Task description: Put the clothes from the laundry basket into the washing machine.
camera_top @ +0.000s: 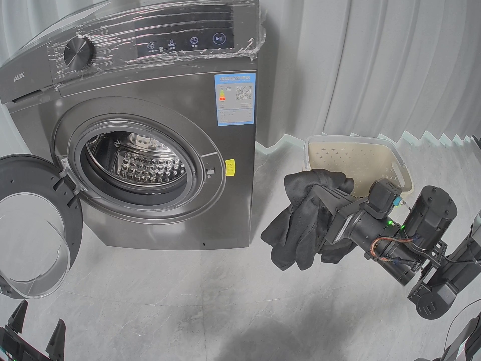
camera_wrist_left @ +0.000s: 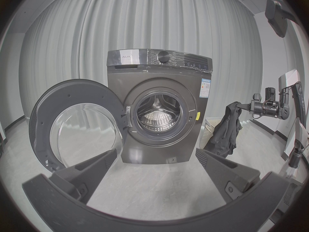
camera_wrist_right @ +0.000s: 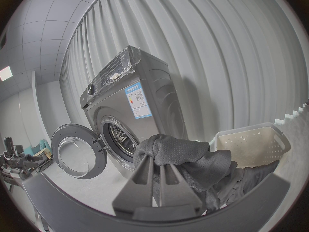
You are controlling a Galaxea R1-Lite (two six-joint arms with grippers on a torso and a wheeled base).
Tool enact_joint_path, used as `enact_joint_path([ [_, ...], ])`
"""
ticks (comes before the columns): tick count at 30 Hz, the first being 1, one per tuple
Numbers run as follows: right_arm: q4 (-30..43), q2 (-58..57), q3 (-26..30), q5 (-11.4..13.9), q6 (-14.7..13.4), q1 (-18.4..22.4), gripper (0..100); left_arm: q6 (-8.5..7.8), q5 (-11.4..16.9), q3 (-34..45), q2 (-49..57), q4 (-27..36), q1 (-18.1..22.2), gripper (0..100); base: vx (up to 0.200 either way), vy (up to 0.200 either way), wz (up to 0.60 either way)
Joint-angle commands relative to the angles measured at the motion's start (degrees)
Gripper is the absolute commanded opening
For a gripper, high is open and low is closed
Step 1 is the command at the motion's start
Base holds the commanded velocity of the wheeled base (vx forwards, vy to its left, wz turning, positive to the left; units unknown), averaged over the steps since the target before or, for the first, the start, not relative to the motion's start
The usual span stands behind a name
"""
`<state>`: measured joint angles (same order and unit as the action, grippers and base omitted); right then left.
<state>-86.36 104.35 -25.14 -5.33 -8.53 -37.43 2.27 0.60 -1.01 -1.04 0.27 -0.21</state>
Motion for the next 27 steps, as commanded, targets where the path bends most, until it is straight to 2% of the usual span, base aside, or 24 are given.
enact_joint_path([
  [1, -0.04, 0.24, 0.62, 0.05, 0.01, -0.02, 0, 0.02, 0.02, 0.84, 0.86, 0.0, 0.03, 100, 0.0, 0.2, 0.0],
  [6, -0.13, 1.21, 0.97, 0.23, -0.08, -0.02, 0, 0.02, 0.02, 0.84, 0.86, 0.0, -0.06, 100, 0.0, 0.2, 0.0],
  [15, 0.05, 1.21, 1.14, -0.03, -0.17, -2.83, 0, 0.02, 0.02, 0.84, 0.86, 0.0, 0.03, 100, 0.0, 0.2, 0.0],
  [20, 0.05, 1.21, 0.62, 0.76, 0.1, -2.65, 0, 0.02, 0.02, 0.84, 0.86, 0.0, 0.03, 100, 0.0, 0.2, 0.0],
  [23, 0.05, 1.29, 0.18, 1.72, 0.45, -2.48, 0, 0.02, 0.02, 0.84, 0.86, 0.0, 0.03, 100, 0.0, 0.0, 0.0],
  [27, 0.58, 1.38, -0.09, 1.72, 0.71, -2.3, 0, -0.16, 0.02, 0.84, 0.86, 0.0, 0.03, 100, 0.0, 0.0, 0.0],
])
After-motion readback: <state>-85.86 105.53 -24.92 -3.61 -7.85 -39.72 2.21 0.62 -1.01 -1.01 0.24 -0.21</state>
